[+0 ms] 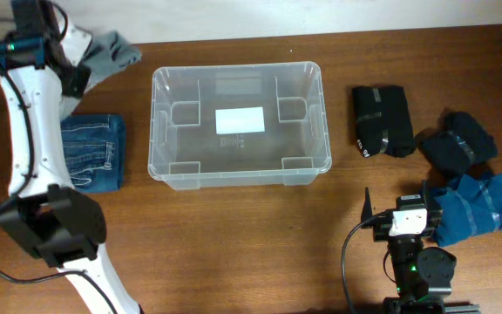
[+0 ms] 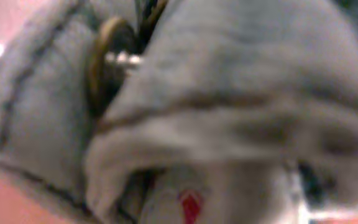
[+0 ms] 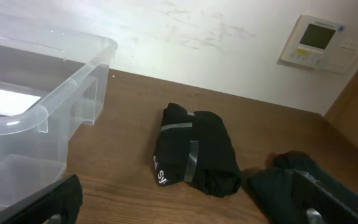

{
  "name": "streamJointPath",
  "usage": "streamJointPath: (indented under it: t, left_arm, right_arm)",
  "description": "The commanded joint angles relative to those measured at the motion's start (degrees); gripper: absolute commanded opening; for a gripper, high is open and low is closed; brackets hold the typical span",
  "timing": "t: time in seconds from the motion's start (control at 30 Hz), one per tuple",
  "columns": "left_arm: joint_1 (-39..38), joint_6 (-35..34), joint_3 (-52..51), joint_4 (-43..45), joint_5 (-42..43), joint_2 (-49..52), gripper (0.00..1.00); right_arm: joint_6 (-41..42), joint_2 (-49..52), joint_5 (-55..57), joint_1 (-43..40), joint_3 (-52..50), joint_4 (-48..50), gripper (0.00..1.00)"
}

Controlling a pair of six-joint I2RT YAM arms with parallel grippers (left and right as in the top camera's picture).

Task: Pack container
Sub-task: 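Lift the light-wash jeans with the left gripper and carry into the bin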

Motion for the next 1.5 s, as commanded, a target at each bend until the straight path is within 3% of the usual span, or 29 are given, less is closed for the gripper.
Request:
streamJointPath:
  t: [0.0, 0.23, 0.43, 0.63, 0.77, 0.93, 1.47]
  left_arm:
    - [-4.2, 0.1, 11.7, -3.0, 0.9, -1.4, 0.00]
    - [-16.3, 4.7, 26.9, -13.0, 0.8, -1.4, 0.00]
    - [-26.1, 6.4, 27.7, -21.9, -2.8, -1.4, 0.00]
    - [-27.7, 6.4, 27.2, -23.4, -3.0, -1.4, 0.00]
    - [-27.7, 12.6, 24.3, -23.2, 5.9, -1.4, 0.00]
    - [-27.8, 17.0, 18.5, -22.2, 6.9, -1.4, 0.00]
    - [-27.8, 14.2, 6.1, -9.3, 0.6, -0.9, 0.01]
  right_arm:
    - [0.5, -0.3, 0.1, 0.3, -0.3, -0.2, 0.98]
    - [0.5, -0.3, 0.1, 0.3, -0.3, -0.2, 0.98]
    - [0.5, -0.3, 0.1, 0.3, -0.3, -0.2, 0.98]
    - [0.5, -0.3, 0.1, 0.3, -0.3, -0.2, 0.98]
    - [0.5, -0.3, 0.1, 0.3, -0.3, -0.2, 0.98]
    - [0.5, -0.3, 0.1, 0.3, -0.3, -0.2, 0.98]
    - [0.5, -0.3, 0.1, 0.3, -0.3, -0.2, 0.98]
